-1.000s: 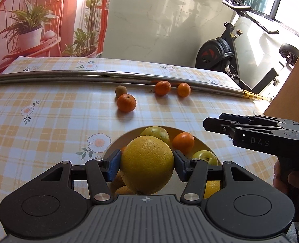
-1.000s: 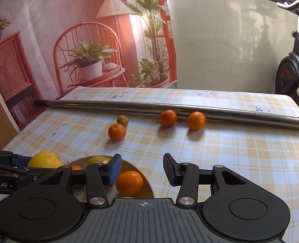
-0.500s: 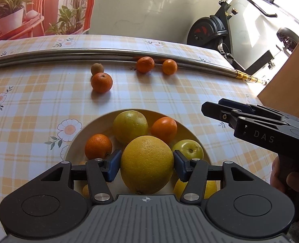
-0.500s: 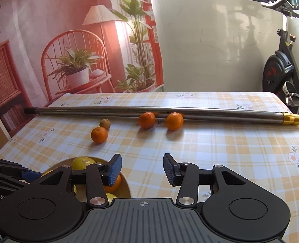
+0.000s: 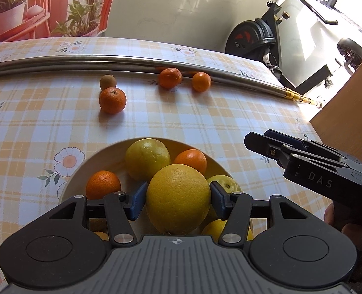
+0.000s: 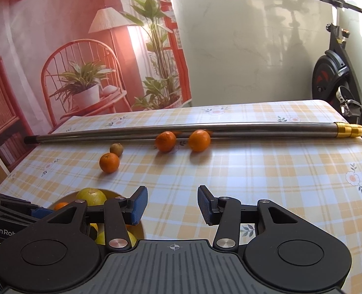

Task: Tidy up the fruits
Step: 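Lower the grapefruit onto the plate with the left tool and open it, then move both tools away from the plate toward the remaining tangerines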

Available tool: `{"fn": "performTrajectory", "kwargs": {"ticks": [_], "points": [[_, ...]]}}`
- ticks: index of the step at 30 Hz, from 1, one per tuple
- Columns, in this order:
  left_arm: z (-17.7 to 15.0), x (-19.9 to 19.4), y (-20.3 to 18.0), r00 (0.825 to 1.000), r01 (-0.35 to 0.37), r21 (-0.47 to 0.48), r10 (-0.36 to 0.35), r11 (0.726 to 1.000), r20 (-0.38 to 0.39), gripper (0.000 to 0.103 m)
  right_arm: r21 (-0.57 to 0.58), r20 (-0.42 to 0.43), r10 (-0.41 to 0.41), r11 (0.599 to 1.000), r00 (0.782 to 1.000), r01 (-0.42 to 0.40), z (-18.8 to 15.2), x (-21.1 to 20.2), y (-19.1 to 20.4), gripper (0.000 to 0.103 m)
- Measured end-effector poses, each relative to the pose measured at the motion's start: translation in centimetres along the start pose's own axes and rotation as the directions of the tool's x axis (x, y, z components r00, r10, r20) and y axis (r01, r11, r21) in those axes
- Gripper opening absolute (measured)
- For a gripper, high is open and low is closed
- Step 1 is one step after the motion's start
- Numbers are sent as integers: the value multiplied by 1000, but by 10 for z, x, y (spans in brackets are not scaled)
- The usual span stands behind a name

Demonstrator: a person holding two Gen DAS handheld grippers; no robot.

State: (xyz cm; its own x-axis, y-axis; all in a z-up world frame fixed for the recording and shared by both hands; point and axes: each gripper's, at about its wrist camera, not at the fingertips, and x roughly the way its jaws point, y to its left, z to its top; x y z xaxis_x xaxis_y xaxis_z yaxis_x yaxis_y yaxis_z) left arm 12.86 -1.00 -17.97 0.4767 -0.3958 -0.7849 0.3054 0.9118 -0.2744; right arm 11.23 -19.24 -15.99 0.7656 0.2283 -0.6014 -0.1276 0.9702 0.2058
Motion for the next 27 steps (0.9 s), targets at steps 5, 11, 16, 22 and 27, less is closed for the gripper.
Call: {"fn": "performTrajectory", "kwargs": {"ticks": [5, 11, 16, 22, 27], "points": [[1, 4, 1, 1000, 21, -21, -21, 1000, 2, 58, 10, 1, 0, 1000, 1000, 0, -2, 1, -2, 42], [-2, 5, 12, 999, 33, -82, -33, 996, -8, 58, 18, 1, 0, 1000, 1000, 0, -3, 0, -3, 42], [-2, 5, 11, 999, 36, -81, -36, 996, -1, 58, 17, -3, 1, 1000, 1000, -1, -4, 0, -2, 42], [-5, -2, 14, 999, 49, -86, -47, 995, 26, 56, 9, -2, -2, 1000, 1000, 2, -4, -3, 2, 42], [-6, -22, 15, 993, 65, -52, -59, 997, 98, 57, 7, 1, -5, 1000, 1000, 5, -3, -5, 3, 42]]}}
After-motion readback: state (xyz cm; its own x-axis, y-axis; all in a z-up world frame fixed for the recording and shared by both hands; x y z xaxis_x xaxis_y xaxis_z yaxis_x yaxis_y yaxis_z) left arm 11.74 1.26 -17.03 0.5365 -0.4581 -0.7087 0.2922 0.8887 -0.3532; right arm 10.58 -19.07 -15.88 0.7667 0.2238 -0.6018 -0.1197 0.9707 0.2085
